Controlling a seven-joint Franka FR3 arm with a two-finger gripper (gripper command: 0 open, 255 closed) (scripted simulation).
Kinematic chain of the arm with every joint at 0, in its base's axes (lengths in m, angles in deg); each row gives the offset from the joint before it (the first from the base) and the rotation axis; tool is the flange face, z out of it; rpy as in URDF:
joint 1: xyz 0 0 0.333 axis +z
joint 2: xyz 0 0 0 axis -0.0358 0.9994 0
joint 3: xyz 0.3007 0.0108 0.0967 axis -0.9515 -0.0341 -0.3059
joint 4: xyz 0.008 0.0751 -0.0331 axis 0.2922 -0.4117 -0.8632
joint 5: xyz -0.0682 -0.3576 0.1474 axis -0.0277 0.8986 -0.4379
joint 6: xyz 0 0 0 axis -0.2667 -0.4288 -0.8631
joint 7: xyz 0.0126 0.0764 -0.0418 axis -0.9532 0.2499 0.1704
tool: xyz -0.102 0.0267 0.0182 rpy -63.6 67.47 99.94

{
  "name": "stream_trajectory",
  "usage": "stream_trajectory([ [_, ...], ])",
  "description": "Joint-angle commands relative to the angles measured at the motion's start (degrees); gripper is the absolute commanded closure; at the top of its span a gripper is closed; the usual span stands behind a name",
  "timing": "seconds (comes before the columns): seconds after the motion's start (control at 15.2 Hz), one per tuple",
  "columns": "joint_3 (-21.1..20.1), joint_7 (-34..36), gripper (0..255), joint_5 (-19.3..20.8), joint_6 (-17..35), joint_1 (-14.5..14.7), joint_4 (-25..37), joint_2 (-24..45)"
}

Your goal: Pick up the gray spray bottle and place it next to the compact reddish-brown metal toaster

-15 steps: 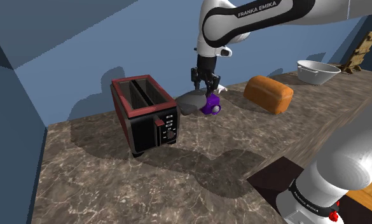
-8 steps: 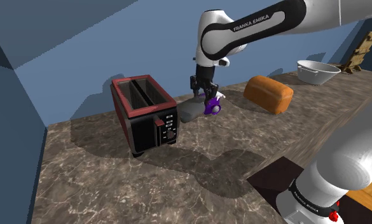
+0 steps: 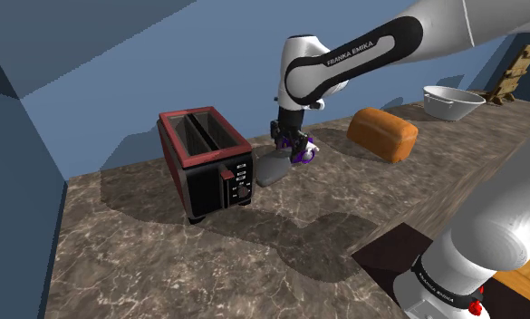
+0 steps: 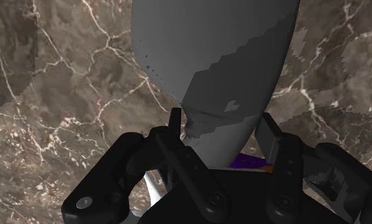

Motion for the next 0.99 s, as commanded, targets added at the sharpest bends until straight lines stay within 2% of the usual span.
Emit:
stream_trajectory([
  [0.0,-0.05,0.12,255,0.17,1.61,0.0,-0.66,0.91],
  [0.73,-0.2,0.94,255,1.29,10.52,0.01,-4.56,6.01],
  [0.92,-0.2,0.94,255,1.29,10.52,0.02,-4.56,6.01],
])
